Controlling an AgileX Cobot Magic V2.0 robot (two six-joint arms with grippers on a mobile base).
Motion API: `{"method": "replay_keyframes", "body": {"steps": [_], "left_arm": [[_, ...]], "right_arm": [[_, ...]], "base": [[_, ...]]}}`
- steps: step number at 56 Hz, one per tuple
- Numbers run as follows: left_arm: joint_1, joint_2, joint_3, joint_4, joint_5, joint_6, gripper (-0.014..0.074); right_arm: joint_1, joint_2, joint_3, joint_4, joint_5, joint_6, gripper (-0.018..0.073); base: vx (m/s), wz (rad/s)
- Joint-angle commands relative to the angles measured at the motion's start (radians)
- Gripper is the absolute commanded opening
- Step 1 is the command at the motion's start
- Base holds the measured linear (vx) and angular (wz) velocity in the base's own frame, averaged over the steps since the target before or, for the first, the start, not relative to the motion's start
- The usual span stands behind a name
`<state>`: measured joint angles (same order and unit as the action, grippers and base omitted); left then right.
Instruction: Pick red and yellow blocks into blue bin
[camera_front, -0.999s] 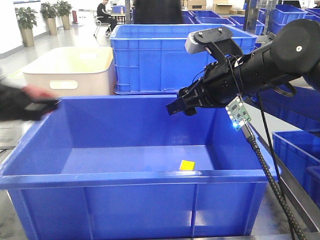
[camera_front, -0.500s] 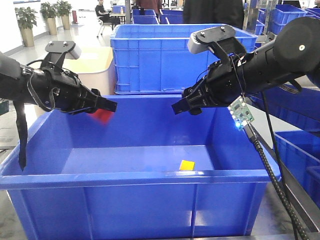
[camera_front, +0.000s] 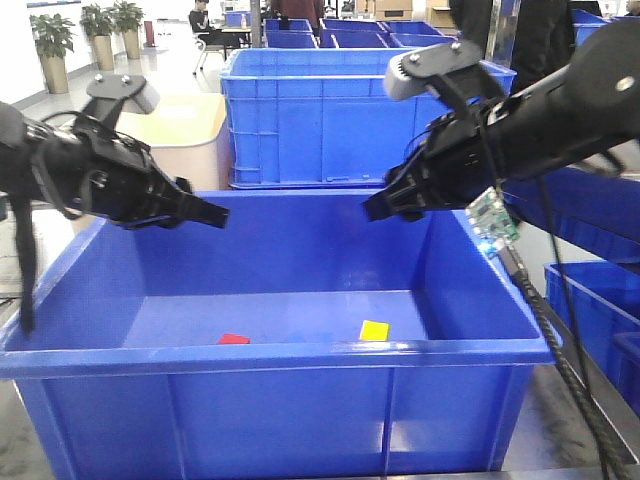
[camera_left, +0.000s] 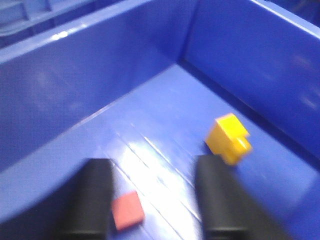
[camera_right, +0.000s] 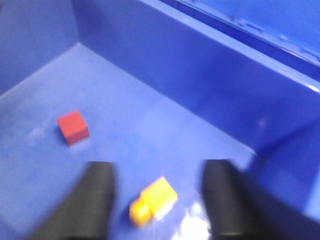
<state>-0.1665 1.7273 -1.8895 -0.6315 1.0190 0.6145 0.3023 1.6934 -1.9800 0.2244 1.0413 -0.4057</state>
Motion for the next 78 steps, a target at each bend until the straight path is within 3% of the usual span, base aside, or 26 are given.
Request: {"method": "replay_keyframes", "body": {"steps": [1,4,11,16,24,33,42,52,78], "left_arm": [[0.002,-0.111,-0.032,-0.028,0.023,-0.026,0.0004],[0.002,-0.145,-0.031,-0.029,0.053,-0.029,-0.0010],[0.002,-0.219,0.001,-0.028,0.078,-0.039,0.0000],[0.002,-0.299,0.113,0.004,0.036,-0.039,0.0000],[0.002,-0.474,0.452,0.023,-0.166,-0.039,0.0000],[-0.002,-0.706,0.836,-0.041,-0.459,-0.026,0.0000],[-0.002,-0.883,1.105,-0.094,-0.573,0.030,0.0000],[-0.002,-0.990,1.215,-0.115,-0.602,0.031,0.0000],[-0.002,-1.004,1.214,-0.115,-0.599,0.030,0.0000]], "right_arm": [[-0.004,-0.099,-0.029,-0.031,0.005,0.016,0.0113],[-0.004,-0.140,0.000,-0.033,0.037,0.017,-0.0017],[-0.004,-0.260,0.145,-0.035,-0.038,0.019,-0.0013],[-0.004,-0.386,0.315,-0.039,-0.144,0.019,-0.0011],[-0.004,-0.654,0.702,-0.039,-0.392,0.019,-0.0011],[-0.004,-0.944,1.081,-0.033,-0.673,0.041,-0.0011],[-0.004,-1.159,1.356,-0.029,-0.880,0.043,-0.0011],[-0.004,-1.225,1.440,-0.030,-0.943,0.042,-0.0011],[-0.004,-1.225,1.440,-0.029,-0.942,0.041,-0.0011]], "base": [[0.00,0.00],[0.00,0.00],[0.00,0.00],[0.00,0.00],[0.00,0.00],[0.00,0.00],[0.00,0.00],[0.00,0.00],[0.00,0.00]]}}
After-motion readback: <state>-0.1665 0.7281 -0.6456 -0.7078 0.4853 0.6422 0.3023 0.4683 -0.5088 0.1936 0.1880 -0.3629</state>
